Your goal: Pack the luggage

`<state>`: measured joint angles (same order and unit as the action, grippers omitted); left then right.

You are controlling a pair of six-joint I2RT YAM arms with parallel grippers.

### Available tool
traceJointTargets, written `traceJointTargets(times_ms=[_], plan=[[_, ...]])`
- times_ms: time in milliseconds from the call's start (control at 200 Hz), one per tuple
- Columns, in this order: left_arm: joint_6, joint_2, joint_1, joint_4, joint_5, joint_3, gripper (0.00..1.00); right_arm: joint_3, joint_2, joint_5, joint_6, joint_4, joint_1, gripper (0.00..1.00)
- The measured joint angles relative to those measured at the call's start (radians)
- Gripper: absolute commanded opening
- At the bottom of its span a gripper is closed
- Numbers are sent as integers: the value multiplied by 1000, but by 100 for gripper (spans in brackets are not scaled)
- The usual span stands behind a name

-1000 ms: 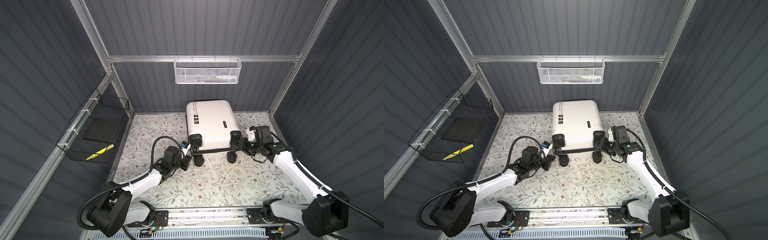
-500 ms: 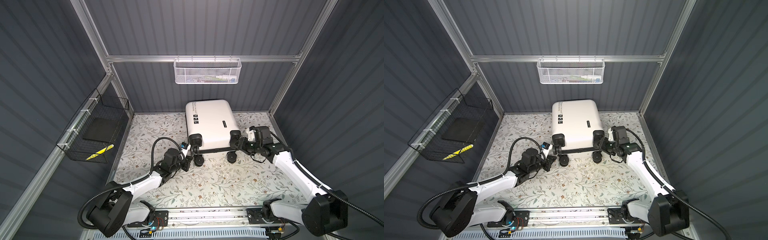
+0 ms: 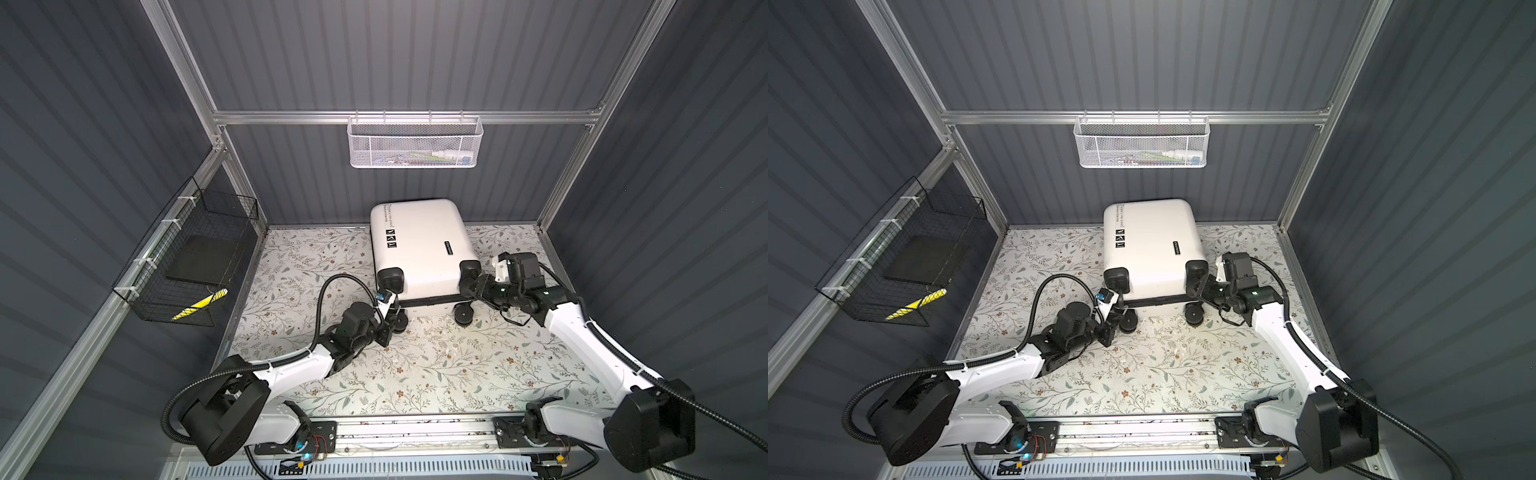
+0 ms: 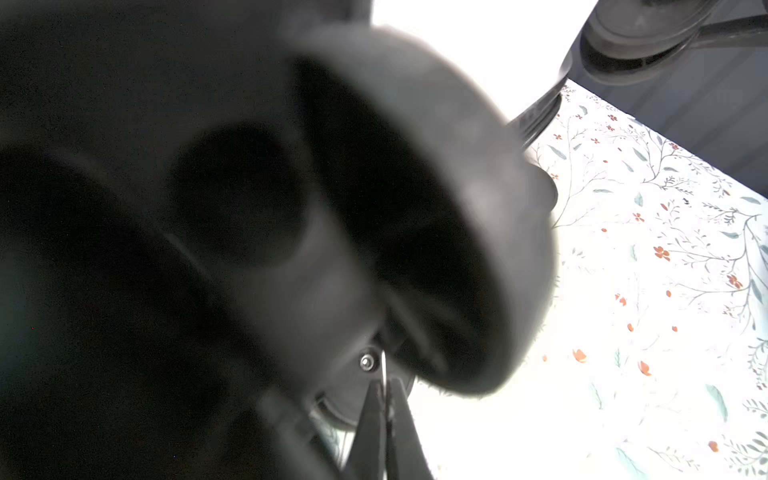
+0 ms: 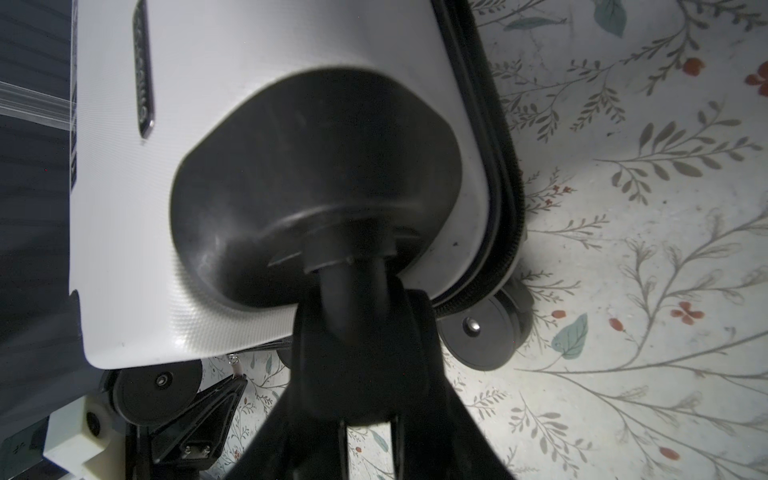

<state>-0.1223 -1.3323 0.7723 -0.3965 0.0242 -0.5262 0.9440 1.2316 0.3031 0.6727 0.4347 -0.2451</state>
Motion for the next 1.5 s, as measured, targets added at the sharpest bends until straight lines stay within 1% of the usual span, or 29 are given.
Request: traceJointTargets(times_ms=[300,510,685,940,1070,1326,1496], plan=[[37,-112,58,-25,-38,-86,0,-1,2,-9,5,-12,-7,0],[44,-199,104,-54,-60,-151,0,-2,4,-21,19,-23,-16,0],[45,-251,123,-63,-78,-196,0,1,13,-23,20,-30,-18,0],[53,-262,139,-68,-93,-220,0,131,29,-56,-23,122,-34,0],[61,-263,142,-64,-93,-232,0,148,35,-64,-23,145,-36,0],[71,-299,158,-51,-91,-273,0,35,34,-54,-15,18,-31,0],[71,-344,174,-48,-92,-324,0,17,29,-47,-5,-15,-29,0]])
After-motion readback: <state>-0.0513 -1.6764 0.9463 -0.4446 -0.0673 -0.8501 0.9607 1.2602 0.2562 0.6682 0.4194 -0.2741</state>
